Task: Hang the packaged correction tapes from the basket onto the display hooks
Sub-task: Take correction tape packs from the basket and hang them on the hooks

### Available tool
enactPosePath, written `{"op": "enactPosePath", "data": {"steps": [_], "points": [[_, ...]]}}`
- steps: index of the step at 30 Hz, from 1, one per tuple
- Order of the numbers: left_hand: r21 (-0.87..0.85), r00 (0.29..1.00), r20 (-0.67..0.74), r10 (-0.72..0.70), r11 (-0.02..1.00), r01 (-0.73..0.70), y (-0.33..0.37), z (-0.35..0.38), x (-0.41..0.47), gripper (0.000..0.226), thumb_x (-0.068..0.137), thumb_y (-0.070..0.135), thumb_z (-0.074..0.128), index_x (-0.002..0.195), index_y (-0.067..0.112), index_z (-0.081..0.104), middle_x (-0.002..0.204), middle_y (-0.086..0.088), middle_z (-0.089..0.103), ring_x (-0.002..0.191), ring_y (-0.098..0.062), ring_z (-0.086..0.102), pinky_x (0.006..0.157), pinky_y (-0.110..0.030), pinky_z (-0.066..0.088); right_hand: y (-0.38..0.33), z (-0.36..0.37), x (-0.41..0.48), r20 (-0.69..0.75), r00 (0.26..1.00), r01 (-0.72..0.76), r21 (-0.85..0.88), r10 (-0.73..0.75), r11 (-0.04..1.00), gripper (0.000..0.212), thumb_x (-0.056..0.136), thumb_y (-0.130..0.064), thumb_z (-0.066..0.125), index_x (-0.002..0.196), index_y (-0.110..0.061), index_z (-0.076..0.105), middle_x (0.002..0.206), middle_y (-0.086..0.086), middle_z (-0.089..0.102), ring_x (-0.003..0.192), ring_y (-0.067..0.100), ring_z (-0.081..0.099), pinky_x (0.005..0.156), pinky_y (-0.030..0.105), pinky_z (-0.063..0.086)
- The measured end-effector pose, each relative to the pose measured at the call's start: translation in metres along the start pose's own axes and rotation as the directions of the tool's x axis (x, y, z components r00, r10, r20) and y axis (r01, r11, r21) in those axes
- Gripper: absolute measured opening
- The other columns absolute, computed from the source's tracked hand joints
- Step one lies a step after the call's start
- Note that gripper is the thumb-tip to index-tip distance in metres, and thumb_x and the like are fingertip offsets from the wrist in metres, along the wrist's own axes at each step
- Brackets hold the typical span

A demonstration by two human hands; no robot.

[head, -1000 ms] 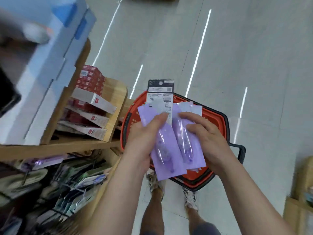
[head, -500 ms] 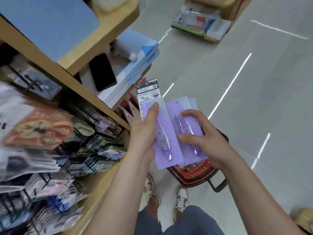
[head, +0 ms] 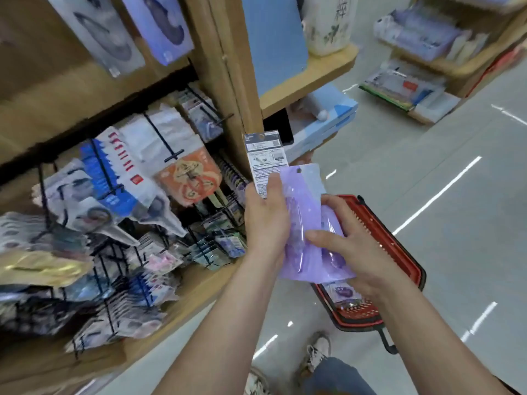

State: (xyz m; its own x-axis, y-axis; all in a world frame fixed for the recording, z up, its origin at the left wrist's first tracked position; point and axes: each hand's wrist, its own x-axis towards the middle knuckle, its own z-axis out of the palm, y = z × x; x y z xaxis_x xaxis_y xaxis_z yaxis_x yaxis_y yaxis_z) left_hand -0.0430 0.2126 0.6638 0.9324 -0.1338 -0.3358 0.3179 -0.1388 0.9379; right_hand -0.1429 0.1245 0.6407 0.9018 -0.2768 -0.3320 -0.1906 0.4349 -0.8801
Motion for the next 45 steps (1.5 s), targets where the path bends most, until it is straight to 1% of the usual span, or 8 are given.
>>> {"op": "enactPosePath", "data": {"steps": [9, 15, 19, 24, 28, 33, 42, 45], "points": [[0.024, 0.935, -0.040, 0.353, 0.936, -0.352, 0.015, -0.121, -0.008, 0.032, 0.105, 0.025, 0.043, 0.134, 0.030, 0.056, 0.119, 0.025, 0.063, 0.110, 0.011, 0.058, 0.098, -0.019, 0.045, 0.020, 0.095, -0.007, -0.030, 0.999, 0.013, -0.012, -0.013, 1.000, 0.068, 0.056, -0.027, 0.077, 0.120, -0.033, 0.055, 0.120, 0.007, 0.065, 0.095, 0.022, 0.064, 0.082, 0.041, 0.050], [0.471, 0.730, 0.287, 0.620, 0.573, -0.671, 0.003, -0.193, -0.033, 0.046, 0.099, 0.040, 0.042, 0.146, 0.042, 0.040, 0.118, 0.012, 0.052, 0.110, -0.002, 0.045, 0.101, -0.022, 0.035, 0.023, 0.149, -0.009, -0.069, 0.992, 0.103, -0.055, -0.107, 0.993, 0.056, 0.064, -0.020, 0.072, 0.117, -0.031, 0.054, 0.112, 0.005, 0.068, 0.096, 0.032, 0.065, 0.086, 0.048, 0.053], [0.331, 0.809, 0.288, 0.512, 0.739, -0.586, -0.006, -0.223, -0.048, 0.039, 0.097, 0.055, 0.034, 0.134, 0.056, 0.043, 0.125, 0.023, 0.049, 0.126, 0.003, 0.041, 0.106, -0.012, 0.026, 0.026, 0.180, -0.009, -0.026, 0.990, 0.135, -0.034, -0.136, 0.990, 0.058, 0.069, -0.013, 0.065, 0.124, -0.028, 0.052, 0.108, 0.001, 0.070, 0.096, 0.027, 0.067, 0.090, 0.051, 0.053], [-0.038, 0.912, 0.169, 0.375, 0.927, -0.374, 0.004, -0.258, -0.054, 0.053, 0.098, 0.017, 0.058, 0.136, 0.053, 0.044, 0.109, 0.009, 0.061, 0.097, -0.006, 0.064, 0.083, -0.031, 0.053, 0.032, 0.209, -0.015, 0.113, 0.986, 0.125, -0.004, -0.124, 0.992, 0.052, 0.069, -0.010, 0.062, 0.117, -0.031, 0.057, 0.103, -0.002, 0.073, 0.091, 0.020, 0.069, 0.077, 0.036, 0.058], [-0.303, 0.984, 0.041, 0.171, 0.941, -0.150, 0.011, -0.285, -0.056, 0.082, 0.079, 0.004, 0.077, 0.146, 0.032, 0.039, 0.107, -0.004, 0.070, 0.091, -0.021, 0.071, 0.077, -0.038, 0.057, 0.034, 0.234, -0.020, 0.186, 0.975, 0.140, -0.084, -0.123, 0.986, 0.068, 0.064, -0.017, 0.072, 0.129, -0.024, 0.055, 0.120, 0.006, 0.071, 0.106, 0.028, 0.067, 0.091, 0.043, 0.054], [-0.186, 0.978, -0.045, 0.204, 0.960, -0.209, 0.015, -0.321, -0.061, 0.050, 0.072, 0.010, 0.080, 0.116, 0.032, 0.067, 0.104, -0.003, 0.074, 0.088, -0.019, 0.071, 0.079, -0.043, 0.059, 0.041, 0.261, -0.023, 0.257, 0.957, 0.180, -0.167, -0.133, 0.969, 0.064, 0.067, -0.015, 0.073, 0.129, -0.027, 0.057, 0.124, 0.002, 0.069, 0.113, 0.025, 0.066, 0.098, 0.046, 0.053], [-0.055, 0.895, -0.277, 0.349, 0.924, -0.377, 0.028, -0.361, -0.065, 0.016, 0.085, 0.027, 0.073, 0.097, 0.032, 0.062, 0.064, 0.022, 0.062, 0.060, 0.000, 0.059, 0.055, -0.011, 0.043, 0.035, 0.303, -0.023, 0.352, 0.906, 0.353, -0.317, -0.236, 0.881, 0.055, 0.069, -0.021, 0.075, 0.108, -0.058, 0.060, 0.124, -0.016, 0.064, 0.121, 0.016, 0.060, 0.102, 0.046, 0.050], [-0.107, 0.902, -0.273, 0.335, 0.921, -0.375, 0.038, -0.365, -0.057, 0.025, 0.086, 0.040, 0.066, 0.106, 0.027, 0.060, 0.086, 0.016, 0.070, 0.079, -0.010, 0.067, 0.069, -0.022, 0.054, 0.026, 0.311, -0.021, 0.401, 0.868, 0.438, -0.337, -0.294, 0.834, 0.054, 0.072, -0.019, 0.072, 0.110, -0.054, 0.059, 0.119, -0.019, 0.065, 0.114, 0.010, 0.062, 0.092, 0.036, 0.053]]}}
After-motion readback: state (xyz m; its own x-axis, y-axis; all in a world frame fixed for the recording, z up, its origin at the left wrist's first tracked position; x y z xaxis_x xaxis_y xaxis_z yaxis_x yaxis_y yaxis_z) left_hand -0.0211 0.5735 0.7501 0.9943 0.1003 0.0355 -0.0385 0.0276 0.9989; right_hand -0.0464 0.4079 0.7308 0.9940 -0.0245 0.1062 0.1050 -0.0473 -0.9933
